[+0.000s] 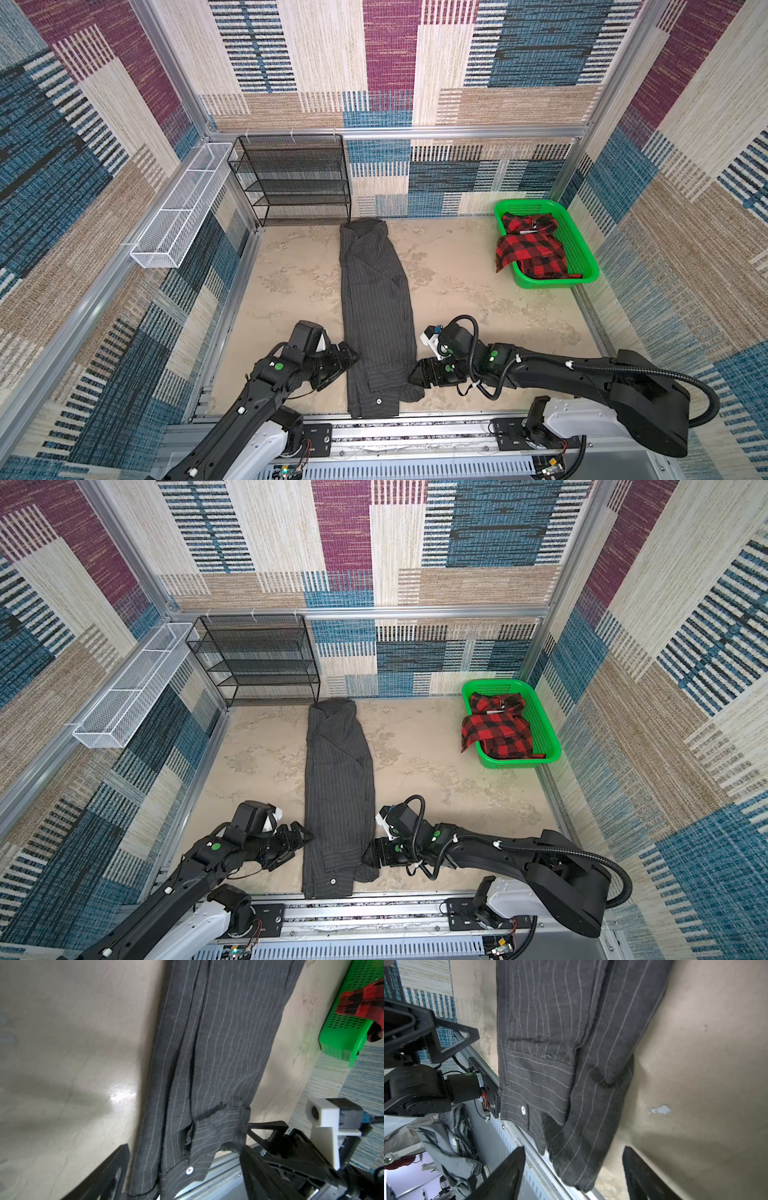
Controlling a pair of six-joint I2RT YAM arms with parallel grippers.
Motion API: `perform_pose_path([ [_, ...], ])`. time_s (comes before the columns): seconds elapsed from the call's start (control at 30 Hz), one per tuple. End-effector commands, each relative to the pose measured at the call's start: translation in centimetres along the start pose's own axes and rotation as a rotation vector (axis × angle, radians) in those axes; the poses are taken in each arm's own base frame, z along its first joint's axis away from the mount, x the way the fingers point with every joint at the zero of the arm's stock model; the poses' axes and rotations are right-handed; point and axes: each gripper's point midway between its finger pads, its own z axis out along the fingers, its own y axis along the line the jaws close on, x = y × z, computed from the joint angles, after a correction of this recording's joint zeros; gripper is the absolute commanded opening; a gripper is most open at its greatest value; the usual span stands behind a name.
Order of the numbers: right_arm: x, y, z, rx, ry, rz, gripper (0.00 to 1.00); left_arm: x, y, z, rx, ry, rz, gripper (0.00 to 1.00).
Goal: Fold and stack the long sleeve shirts
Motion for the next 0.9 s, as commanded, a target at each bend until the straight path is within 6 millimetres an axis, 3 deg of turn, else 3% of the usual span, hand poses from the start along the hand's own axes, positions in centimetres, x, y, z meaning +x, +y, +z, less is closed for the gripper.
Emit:
perform_pose_path([
  [0.0, -0.7, 1.7, 0.4, -0.112, -0.03, 0.036, 0.77, 1.3, 0.4, 0.4, 0.011, 0.045, -0.022, 0.87],
  [0.27, -0.8, 2.1, 1.5, -0.212, -0.045, 0.102, 0.76, 3.7, 2.4, 2.1, 0.038, 0.097, -0.078, 0.86],
  [0.57, -1.5, 2.9, 3.3, -0.252, -0.011, 0.102, 0.7, 3.9, 2.3, 3.5, 0.08, 0.093, -0.097, 0.8],
  [0.73, -1.8, 3.3, 4.1, -0.274, -0.003, 0.103, 0.6, 3.6, 1.7, 3.8, 0.092, 0.09, -0.092, 0.7],
  [0.87, -2.0, 3.6, 4.1, -0.284, -0.008, 0.096, 0.49, 3.1, 1.1, 4.0, 0.119, 0.068, -0.097, 0.55],
])
